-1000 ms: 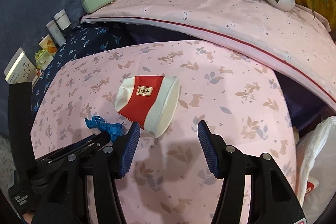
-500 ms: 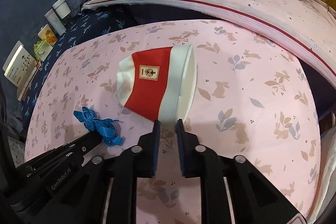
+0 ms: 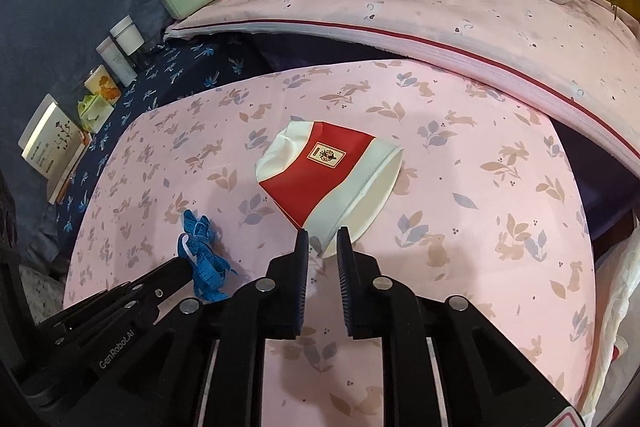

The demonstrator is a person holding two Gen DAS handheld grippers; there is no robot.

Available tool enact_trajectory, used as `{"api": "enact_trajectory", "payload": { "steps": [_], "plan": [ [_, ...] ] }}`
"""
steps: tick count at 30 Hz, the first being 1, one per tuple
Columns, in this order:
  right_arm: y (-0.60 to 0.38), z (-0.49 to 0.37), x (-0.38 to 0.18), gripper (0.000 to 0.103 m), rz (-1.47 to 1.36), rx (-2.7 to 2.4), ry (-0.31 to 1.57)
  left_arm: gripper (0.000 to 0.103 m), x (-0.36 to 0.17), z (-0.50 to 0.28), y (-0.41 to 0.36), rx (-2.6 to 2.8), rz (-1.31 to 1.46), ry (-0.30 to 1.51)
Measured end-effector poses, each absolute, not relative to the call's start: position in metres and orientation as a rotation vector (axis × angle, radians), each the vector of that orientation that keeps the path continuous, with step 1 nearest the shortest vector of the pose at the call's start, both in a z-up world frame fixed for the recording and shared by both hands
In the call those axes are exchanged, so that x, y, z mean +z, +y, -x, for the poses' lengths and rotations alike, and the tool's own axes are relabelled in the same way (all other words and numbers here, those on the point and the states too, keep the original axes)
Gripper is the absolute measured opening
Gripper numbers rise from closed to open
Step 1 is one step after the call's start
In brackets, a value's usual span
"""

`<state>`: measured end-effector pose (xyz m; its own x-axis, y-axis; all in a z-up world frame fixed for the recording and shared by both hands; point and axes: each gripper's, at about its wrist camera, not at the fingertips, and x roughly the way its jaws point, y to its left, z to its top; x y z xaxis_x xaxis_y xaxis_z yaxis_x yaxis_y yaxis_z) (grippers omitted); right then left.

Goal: Collect trash
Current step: 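Grasp the rim of the red-and-white paper cup with the right tool, then carry the string and cup over the bin and open both tools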

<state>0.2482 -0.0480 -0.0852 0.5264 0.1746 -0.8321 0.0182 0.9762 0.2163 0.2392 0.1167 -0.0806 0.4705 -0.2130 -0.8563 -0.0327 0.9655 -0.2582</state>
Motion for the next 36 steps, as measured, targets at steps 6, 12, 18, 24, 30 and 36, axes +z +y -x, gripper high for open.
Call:
{"api": "enact_trajectory", "payload": {
  "steps": [6,12,18,24,30,36],
  "plan": [
    [-0.048,-0.258,-0.093,0.032,-0.248,0.114,1.024,0.000,-0.073,-0.244,0.127,-0.106,0.251,1.056],
    [-0.043,-0.265,-0.101,0.005,-0.264,0.144,1.045,0.000,-0.072,-0.247,0.127,-0.105,0.244,1.051],
    [-0.047,-0.252,-0.083,0.003,-0.257,0.153,0.993,0.000,-0.062,-0.244,0.118,-0.121,0.234,1.039],
    [-0.067,-0.226,-0.044,0.003,-0.240,0.106,0.918,0.000,-0.039,-0.230,0.090,-0.169,0.201,1.003],
    [-0.099,-0.191,-0.001,0.003,-0.243,0.043,0.841,0.000,-0.004,-0.207,0.048,-0.240,0.154,0.948],
    [-0.141,-0.152,0.034,0.003,-0.242,-0.025,0.788,0.000,0.030,-0.176,-0.002,-0.329,0.107,0.889]
  ]
}}
